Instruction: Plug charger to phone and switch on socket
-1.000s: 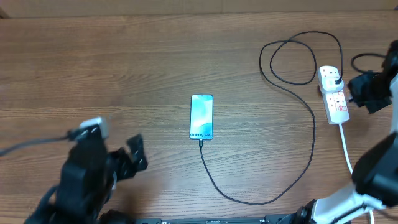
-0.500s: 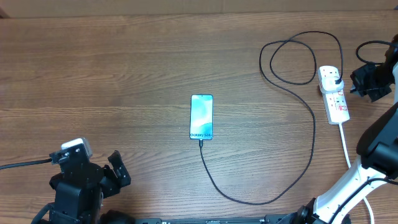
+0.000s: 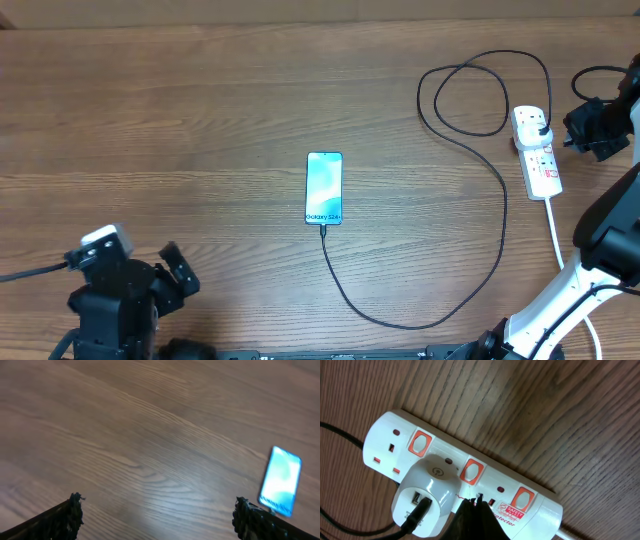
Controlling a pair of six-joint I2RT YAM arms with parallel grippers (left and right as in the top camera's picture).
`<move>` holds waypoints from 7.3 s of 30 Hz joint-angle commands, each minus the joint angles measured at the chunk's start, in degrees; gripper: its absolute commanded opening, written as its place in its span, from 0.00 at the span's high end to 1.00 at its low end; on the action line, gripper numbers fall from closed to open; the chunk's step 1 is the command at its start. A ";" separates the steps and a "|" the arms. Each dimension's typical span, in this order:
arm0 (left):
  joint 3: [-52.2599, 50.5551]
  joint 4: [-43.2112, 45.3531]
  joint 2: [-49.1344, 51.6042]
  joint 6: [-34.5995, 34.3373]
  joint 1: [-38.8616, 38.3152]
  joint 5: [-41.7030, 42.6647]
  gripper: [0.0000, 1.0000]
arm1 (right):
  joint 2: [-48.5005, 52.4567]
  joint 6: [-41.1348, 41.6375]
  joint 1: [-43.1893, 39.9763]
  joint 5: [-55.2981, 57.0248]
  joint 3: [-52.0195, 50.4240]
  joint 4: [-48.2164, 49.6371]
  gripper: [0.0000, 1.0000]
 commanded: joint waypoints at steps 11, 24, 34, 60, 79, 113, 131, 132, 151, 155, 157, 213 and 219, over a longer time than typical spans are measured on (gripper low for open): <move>-0.22 -0.17 -5.51 -1.14 6.86 -1.14 0.00 | 4.44 -0.63 2.86 -0.33 1.44 0.17 0.96; -0.22 -0.17 -5.51 -1.14 6.86 -1.14 0.00 | 4.70 -0.66 2.84 -0.33 1.44 1.11 0.96; -0.22 -0.17 -5.51 -1.14 6.86 -1.14 0.00 | 6.56 -0.87 4.13 -0.61 1.44 2.23 0.96; -0.24 -0.17 -13.20 -1.14 8.55 -1.16 0.00 | 1.60 -2.12 8.31 2.03 14.78 -14.93 0.96; -0.24 -0.66 -22.12 -1.14 11.87 -1.16 0.00 | -43.47 2.40 8.31 -11.98 14.78 -6.54 0.96; -0.24 -4.24 -32.85 -1.55 14.71 -1.16 0.00 | -72.78 4.72 8.48 -23.63 7.82 11.96 0.83; -0.24 -3.43 -32.85 -1.60 14.71 -0.39 0.01 | -82.84 -0.02 18.69 -19.52 2.93 17.75 0.77; -0.33 -1.90 -32.85 -1.64 14.71 -0.48 0.01 | -83.17 -0.02 18.99 -18.78 2.93 17.73 0.77; -39.60 49.40 -32.83 -1.55 14.71 12.55 0.00 | -86.68 -2.38 22.67 -14.16 2.93 18.08 0.72; -48.06 60.48 -32.83 10.14 14.71 21.27 0.00 | -86.75 -2.36 22.67 -14.16 2.93 18.23 0.72; -50.10 61.46 -32.83 12.02 14.69 22.38 0.00 | -86.75 -2.34 22.67 -14.21 3.04 18.25 0.71; -62.31 73.22 -32.76 14.36 14.71 22.21 0.00 | -106.27 -2.58 22.67 -6.69 2.97 18.40 0.66; -62.31 73.24 -32.87 14.36 14.71 22.21 0.01 | -107.32 -2.58 22.67 -4.09 3.32 18.27 0.61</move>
